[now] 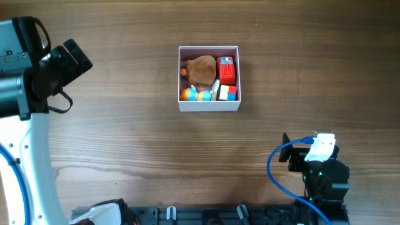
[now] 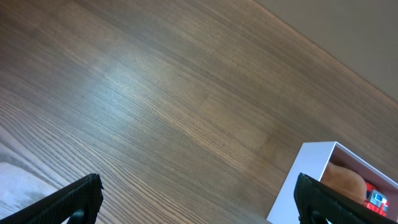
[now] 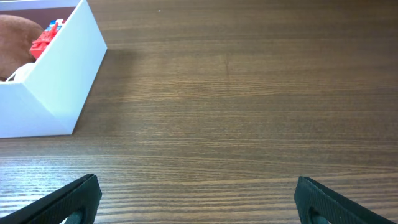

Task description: Pack container

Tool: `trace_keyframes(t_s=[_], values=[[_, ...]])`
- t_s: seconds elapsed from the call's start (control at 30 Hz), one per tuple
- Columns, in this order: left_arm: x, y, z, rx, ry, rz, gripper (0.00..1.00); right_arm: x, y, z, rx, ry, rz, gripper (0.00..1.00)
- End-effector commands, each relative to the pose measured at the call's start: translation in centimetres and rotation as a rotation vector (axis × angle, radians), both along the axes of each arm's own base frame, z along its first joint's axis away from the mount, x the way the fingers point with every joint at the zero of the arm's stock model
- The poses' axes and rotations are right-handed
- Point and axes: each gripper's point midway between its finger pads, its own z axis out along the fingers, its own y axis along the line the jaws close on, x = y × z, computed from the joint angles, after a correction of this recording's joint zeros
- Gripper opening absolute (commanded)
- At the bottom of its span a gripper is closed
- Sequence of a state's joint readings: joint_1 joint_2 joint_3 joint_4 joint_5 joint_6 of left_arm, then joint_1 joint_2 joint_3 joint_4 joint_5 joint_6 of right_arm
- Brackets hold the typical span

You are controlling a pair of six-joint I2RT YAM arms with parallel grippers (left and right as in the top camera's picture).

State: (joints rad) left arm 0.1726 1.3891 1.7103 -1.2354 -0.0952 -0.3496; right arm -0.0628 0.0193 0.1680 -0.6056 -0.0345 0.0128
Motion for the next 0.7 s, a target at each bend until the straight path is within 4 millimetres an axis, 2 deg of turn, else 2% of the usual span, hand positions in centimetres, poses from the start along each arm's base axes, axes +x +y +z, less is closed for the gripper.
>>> trace_keyframes(t_s=[0.0,0.47,0.57,0.67], values=[[0.0,0.1,0.5,-0.003,-0.014,0.000,1.00,0.0,0.2,-0.2,-0.002,-0.003,0.015,1.00],[0.0,0.1,0.5,-0.003,-0.014,0.000,1.00,0.0,0.2,-0.2,-0.002,-0.003,0.015,1.00],[-0.4,1.2,0.6,0.060,0.001,0.041,1.00,0.0,0.2,-0.2,-0.002,-0.003,0.014,1.00],[-0.3,0.8,0.5,0.062,0.003,0.028,1.00,0.0,0.2,-0.2,-0.002,-0.003,0.015,1.00]])
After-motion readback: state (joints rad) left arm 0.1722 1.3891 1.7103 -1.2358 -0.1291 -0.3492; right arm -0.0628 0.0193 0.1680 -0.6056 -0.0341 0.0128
